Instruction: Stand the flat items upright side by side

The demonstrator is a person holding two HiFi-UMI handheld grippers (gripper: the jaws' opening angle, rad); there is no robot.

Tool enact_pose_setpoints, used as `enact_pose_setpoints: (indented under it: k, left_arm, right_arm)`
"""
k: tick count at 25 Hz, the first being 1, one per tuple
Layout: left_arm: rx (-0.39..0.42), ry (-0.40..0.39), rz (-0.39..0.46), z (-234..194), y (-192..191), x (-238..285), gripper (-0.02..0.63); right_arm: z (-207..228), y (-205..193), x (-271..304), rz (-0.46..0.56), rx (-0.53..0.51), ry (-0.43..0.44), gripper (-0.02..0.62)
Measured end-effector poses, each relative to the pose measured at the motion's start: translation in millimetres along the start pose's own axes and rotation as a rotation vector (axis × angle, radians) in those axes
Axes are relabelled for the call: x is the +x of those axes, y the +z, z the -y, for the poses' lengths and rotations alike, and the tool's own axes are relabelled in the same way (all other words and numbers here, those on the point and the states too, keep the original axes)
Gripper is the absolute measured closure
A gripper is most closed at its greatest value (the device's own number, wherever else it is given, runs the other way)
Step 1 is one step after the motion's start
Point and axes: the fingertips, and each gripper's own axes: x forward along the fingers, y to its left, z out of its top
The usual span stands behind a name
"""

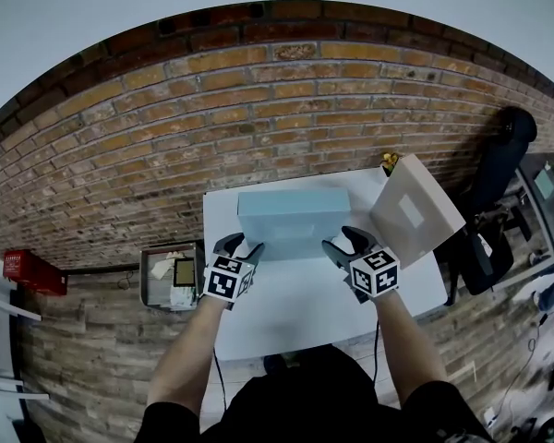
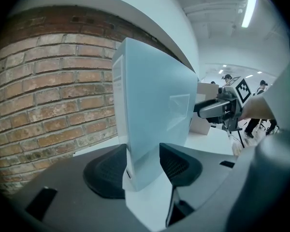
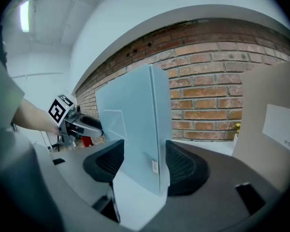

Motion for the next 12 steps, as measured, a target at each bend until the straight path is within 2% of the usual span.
enact_pose_setpoints:
  k: [6,12]
  left_arm:
    - [-0.007,0.052,0.016,-1,15,-5,0.383]
    - [-0.09,0.169,0.007,-2,9,-15,0.383]
  right_arm:
    - [14,9,-2,-0.008,-0.009,0.087,0.251]
    - [14,33,-3,0.01,-0.014,0.258,0.196]
